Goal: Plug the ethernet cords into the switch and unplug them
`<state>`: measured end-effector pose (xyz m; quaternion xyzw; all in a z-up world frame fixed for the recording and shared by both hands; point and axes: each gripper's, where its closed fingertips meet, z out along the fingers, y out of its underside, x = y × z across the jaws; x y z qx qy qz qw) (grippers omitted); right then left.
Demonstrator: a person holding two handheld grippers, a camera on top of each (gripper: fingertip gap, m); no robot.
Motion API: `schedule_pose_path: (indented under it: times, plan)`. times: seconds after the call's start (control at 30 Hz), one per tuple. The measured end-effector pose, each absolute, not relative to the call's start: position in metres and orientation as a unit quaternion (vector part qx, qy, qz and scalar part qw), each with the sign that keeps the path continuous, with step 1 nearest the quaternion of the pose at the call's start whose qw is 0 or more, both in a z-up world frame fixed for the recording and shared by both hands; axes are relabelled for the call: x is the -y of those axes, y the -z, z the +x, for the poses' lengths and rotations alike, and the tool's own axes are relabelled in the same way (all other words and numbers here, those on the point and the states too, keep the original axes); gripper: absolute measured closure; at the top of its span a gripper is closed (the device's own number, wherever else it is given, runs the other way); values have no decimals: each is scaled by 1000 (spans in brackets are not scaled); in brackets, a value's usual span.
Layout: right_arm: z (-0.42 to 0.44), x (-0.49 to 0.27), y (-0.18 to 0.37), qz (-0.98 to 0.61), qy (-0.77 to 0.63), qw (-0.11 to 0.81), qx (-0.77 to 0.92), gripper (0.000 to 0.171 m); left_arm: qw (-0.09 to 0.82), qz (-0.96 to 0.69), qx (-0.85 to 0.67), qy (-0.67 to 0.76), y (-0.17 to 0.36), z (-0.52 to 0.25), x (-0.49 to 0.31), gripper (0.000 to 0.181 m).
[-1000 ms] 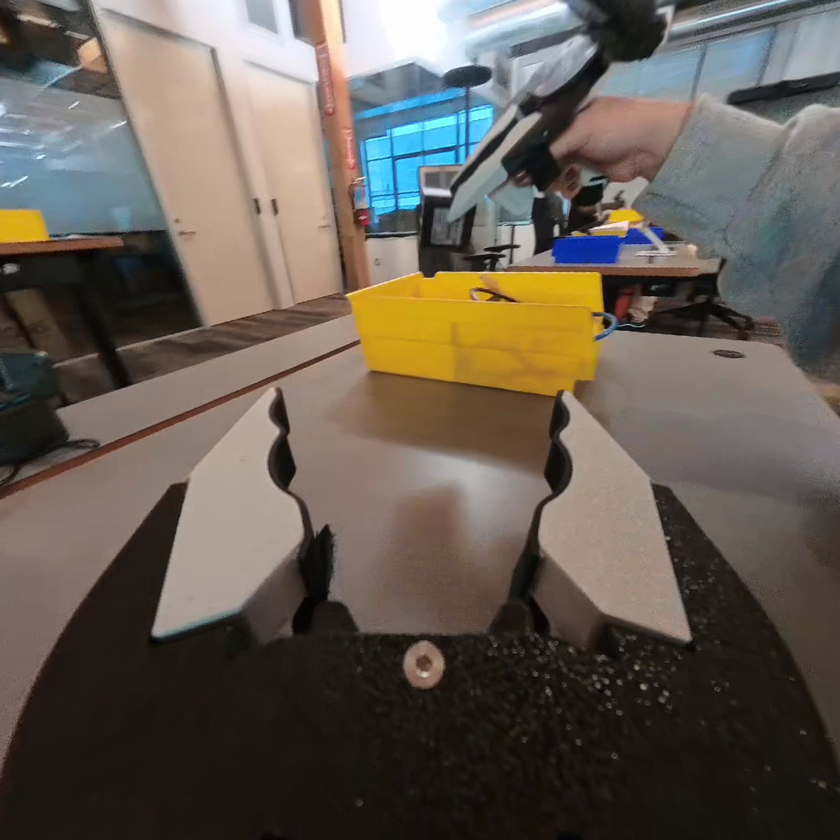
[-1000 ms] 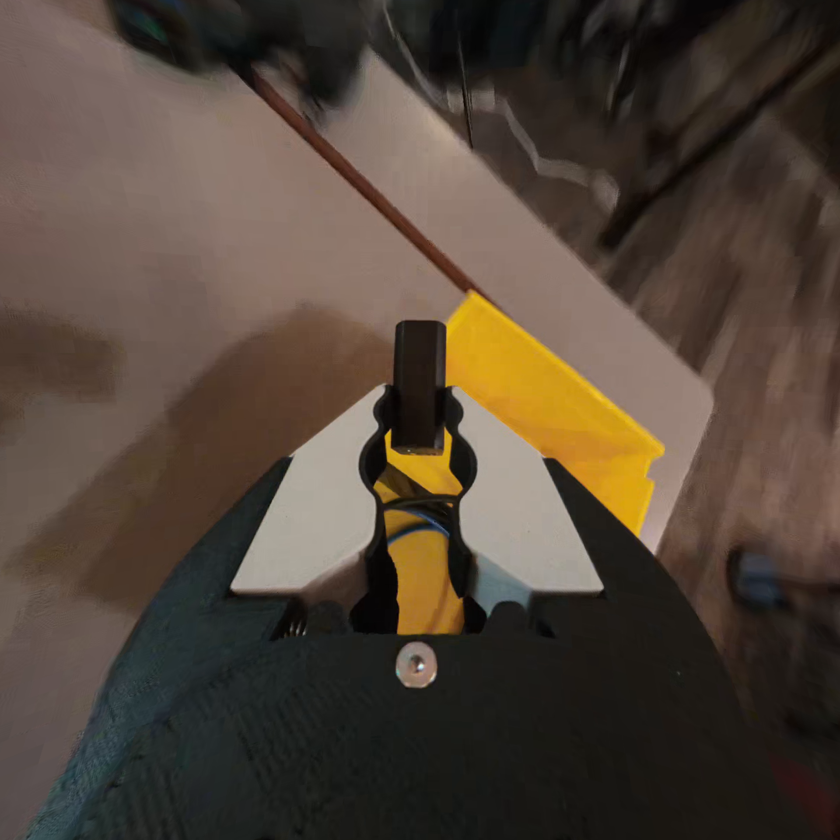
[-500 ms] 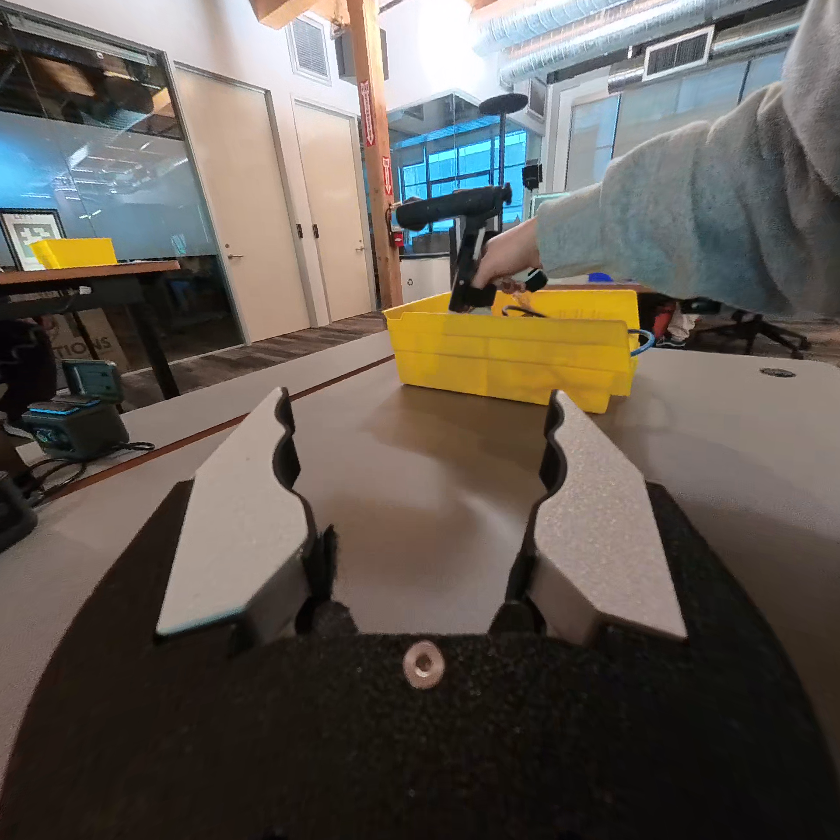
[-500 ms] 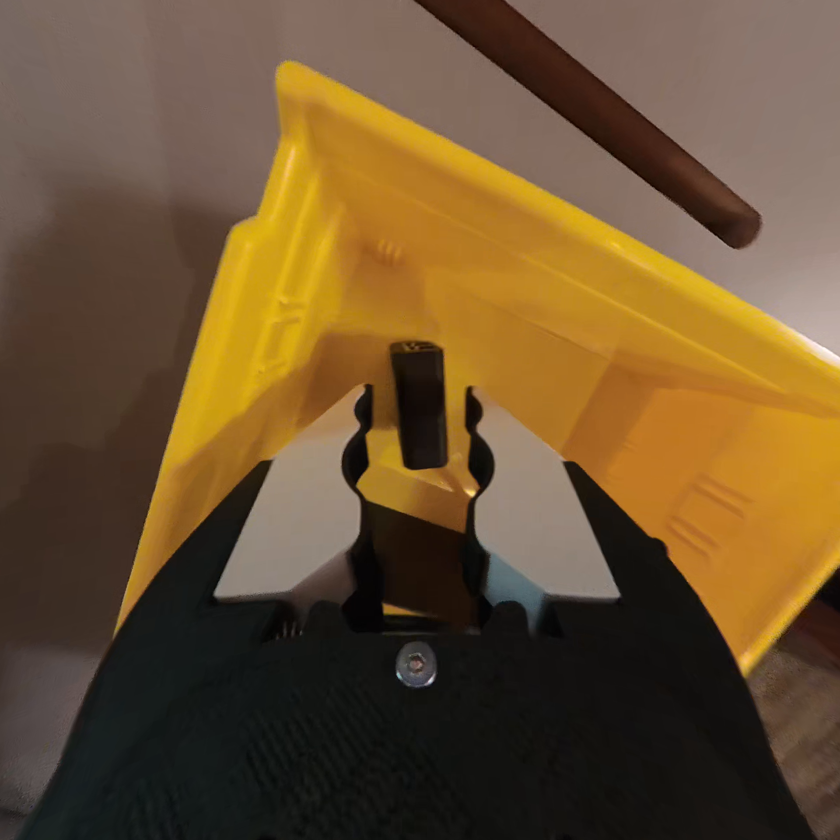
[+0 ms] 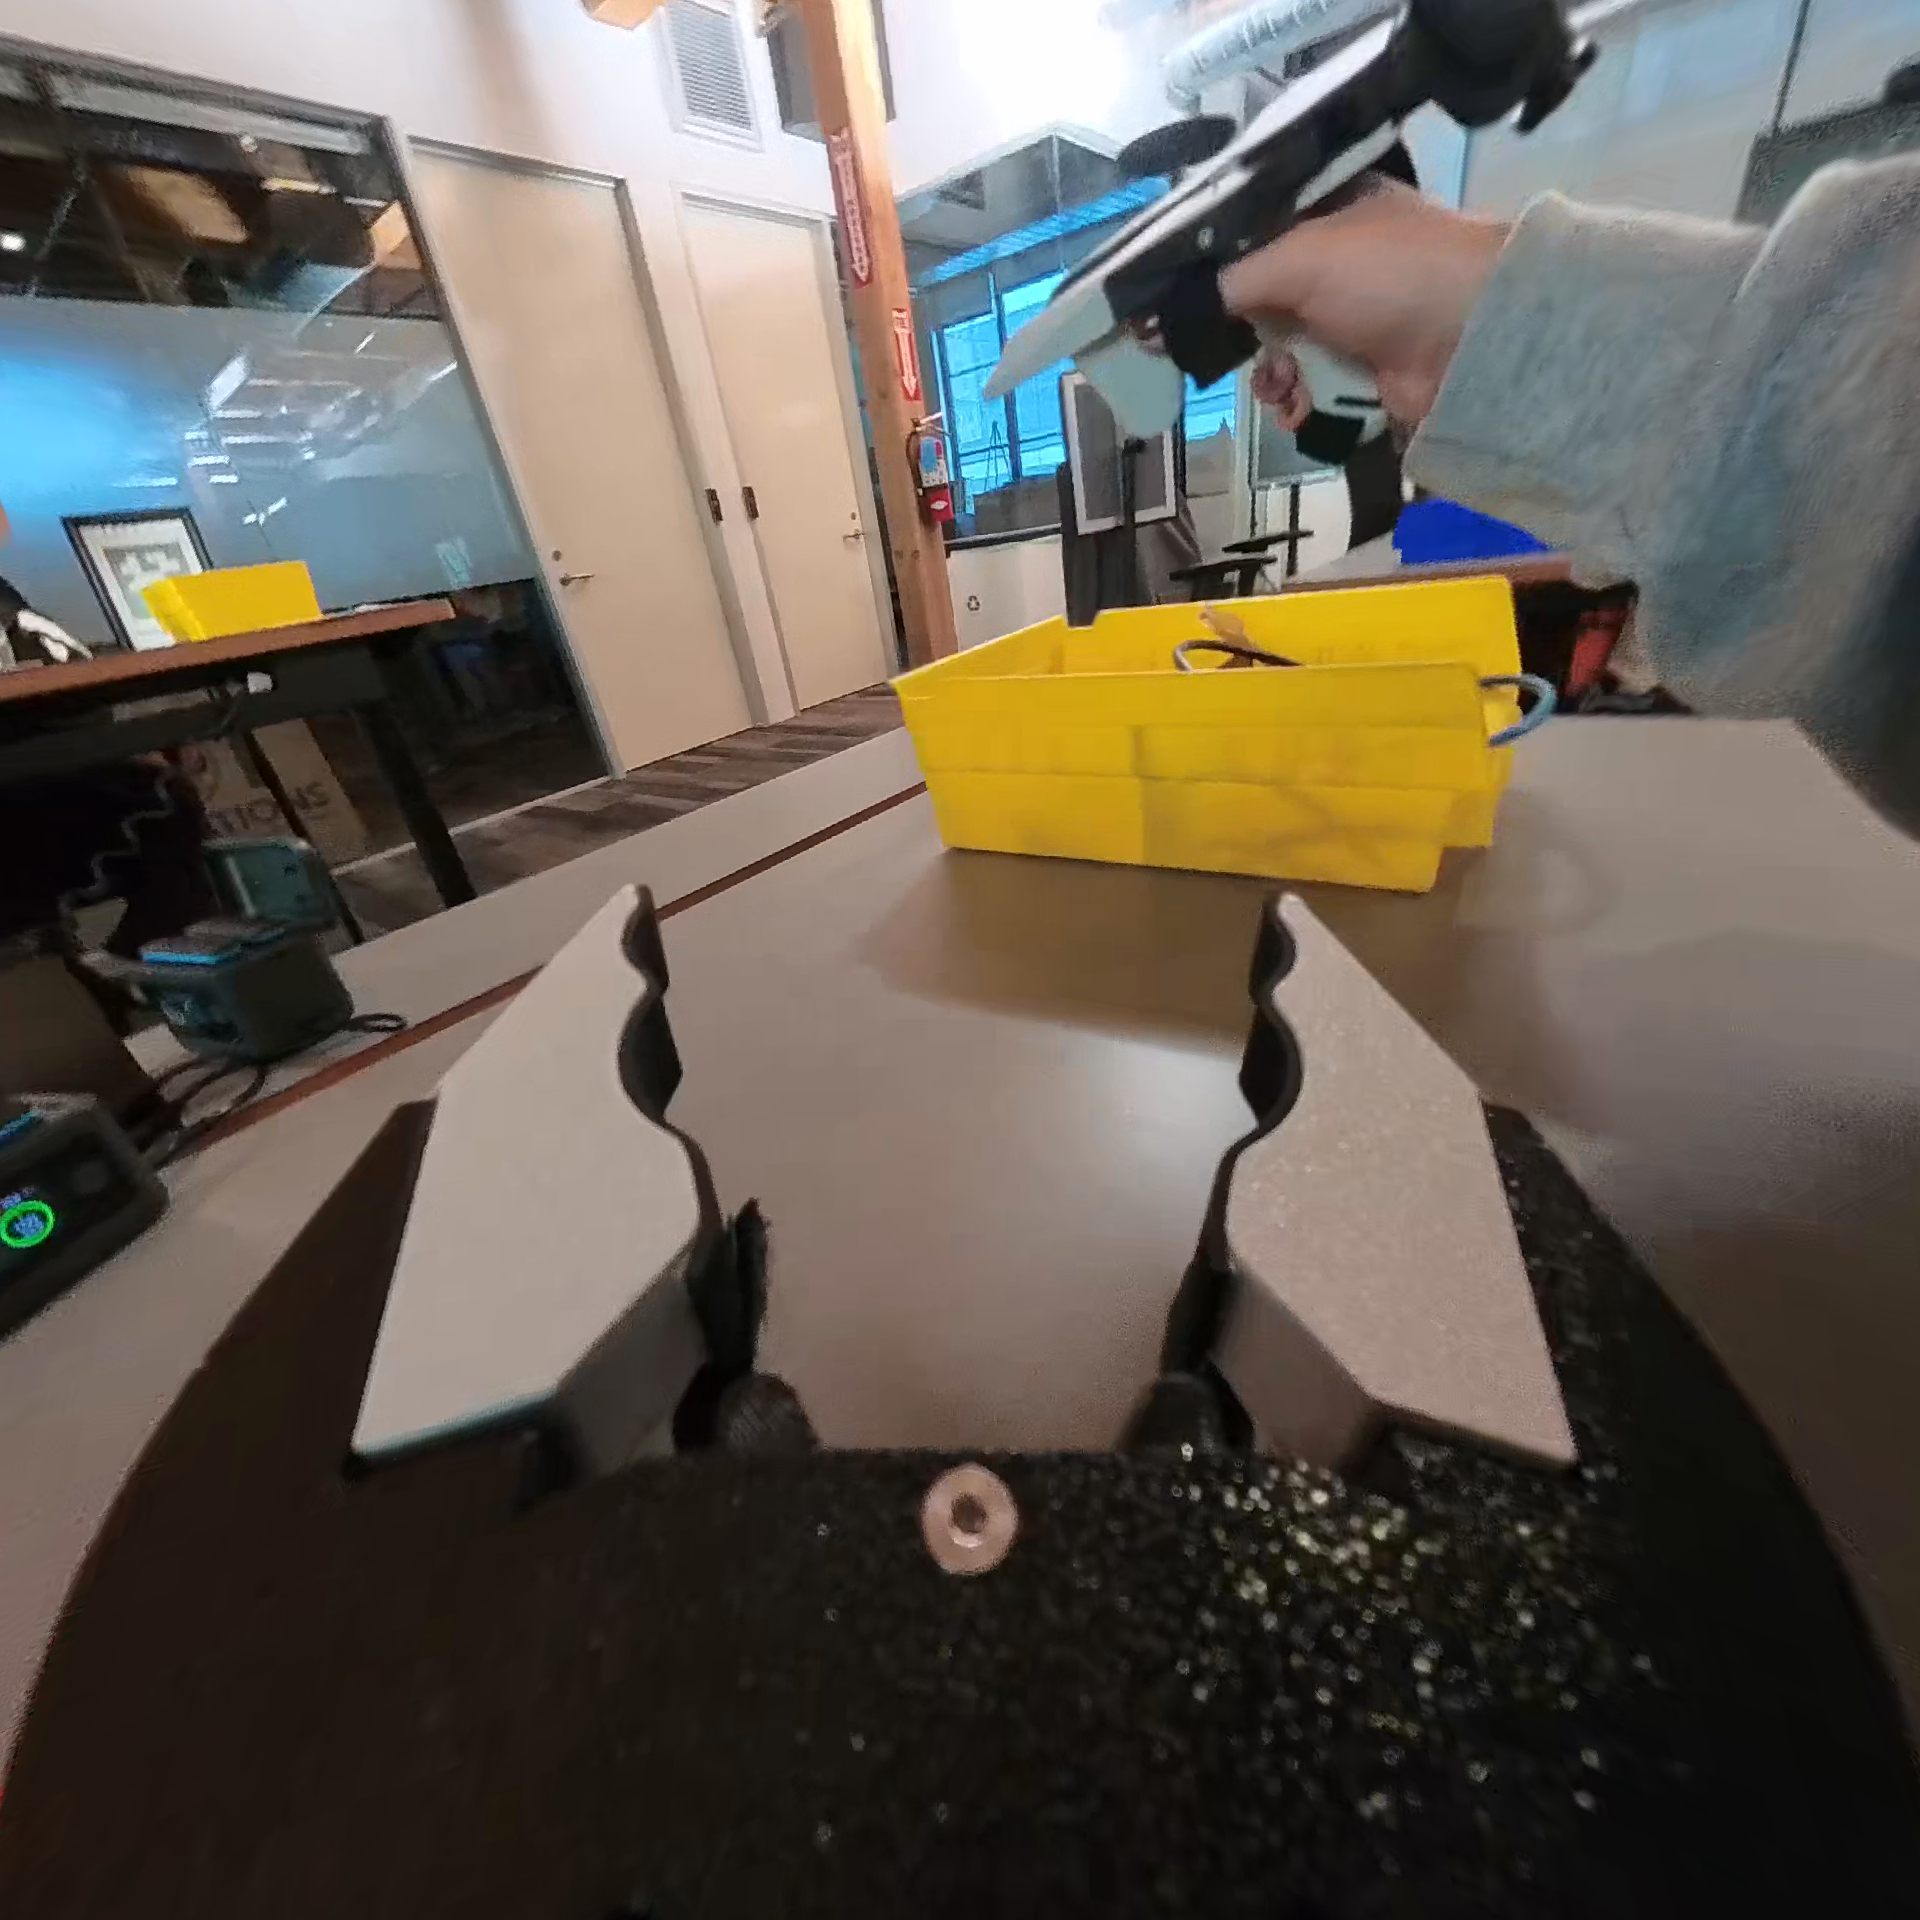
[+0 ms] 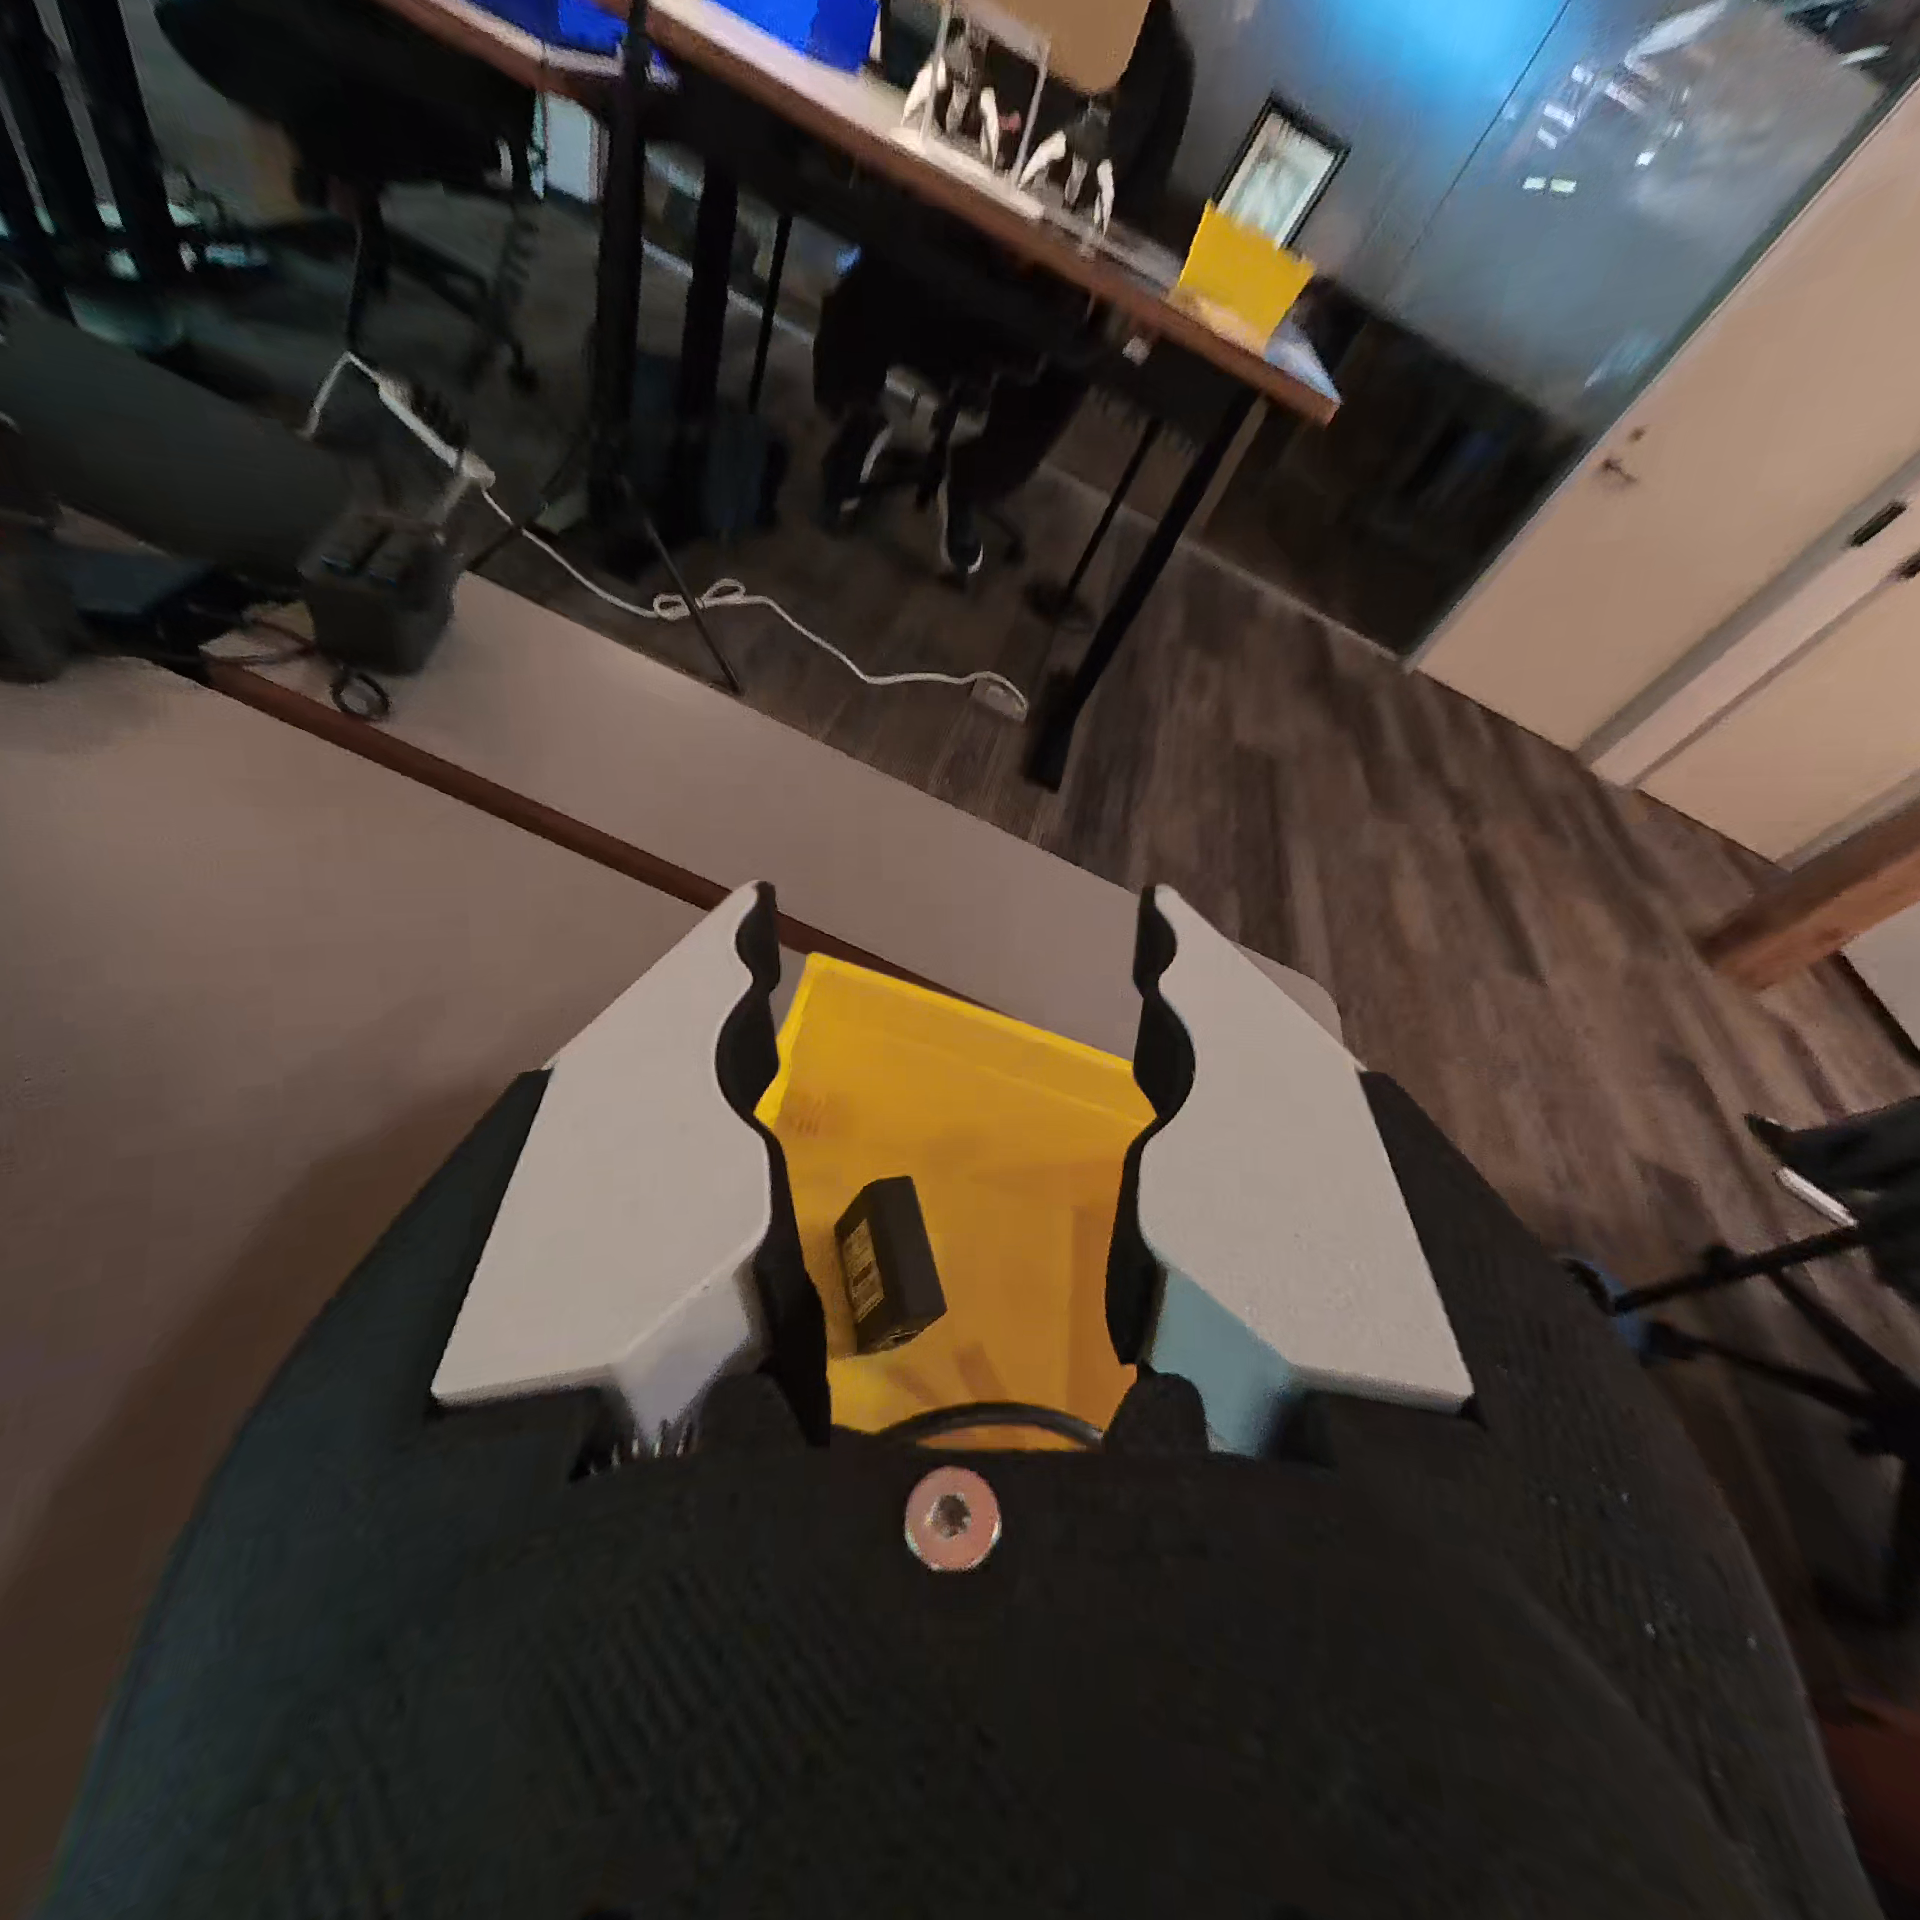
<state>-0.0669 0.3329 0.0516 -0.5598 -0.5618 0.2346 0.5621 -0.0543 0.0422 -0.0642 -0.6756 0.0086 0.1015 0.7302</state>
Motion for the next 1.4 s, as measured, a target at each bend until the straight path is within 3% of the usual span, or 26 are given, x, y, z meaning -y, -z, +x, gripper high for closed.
schedule_pose_path:
  times: [0.3,0.43,0.53,0.77,0.87,0.93,1.07,1.23,1.3,1.4]
  plan:
    - [53,-313,-45,-520,-304,563,566,113,693,-694,-105,-165,69,-24,-52,69]
    - [102,-346,-33,-550,-297,578,525,113,685,-676,-125,-240,48,-18,-44,72]
    - [136,-394,-14,-593,-244,593,487,113,684,-698,-88,-195,25,6,-32,68]
    - [153,-440,64,-701,-270,483,449,108,617,-723,106,-293,-15,-27,83,70]
    - [141,-435,96,-719,-268,429,477,108,556,-750,168,-315,5,-48,142,92]
    - [137,-436,115,-731,-241,411,488,114,507,-765,205,-340,18,-59,180,89]
    - [134,-439,120,-734,-226,414,489,142,412,-817,245,-321,54,-62,237,80]
    - [131,-441,120,-736,-242,420,472,154,258,-899,201,-292,113,-58,268,96]
    - [131,-442,120,-735,-246,419,472,168,250,-914,200,-247,130,-53,265,120]
    - [126,-430,121,-721,-264,408,495,168,230,-928,205,-209,149,-50,264,157]
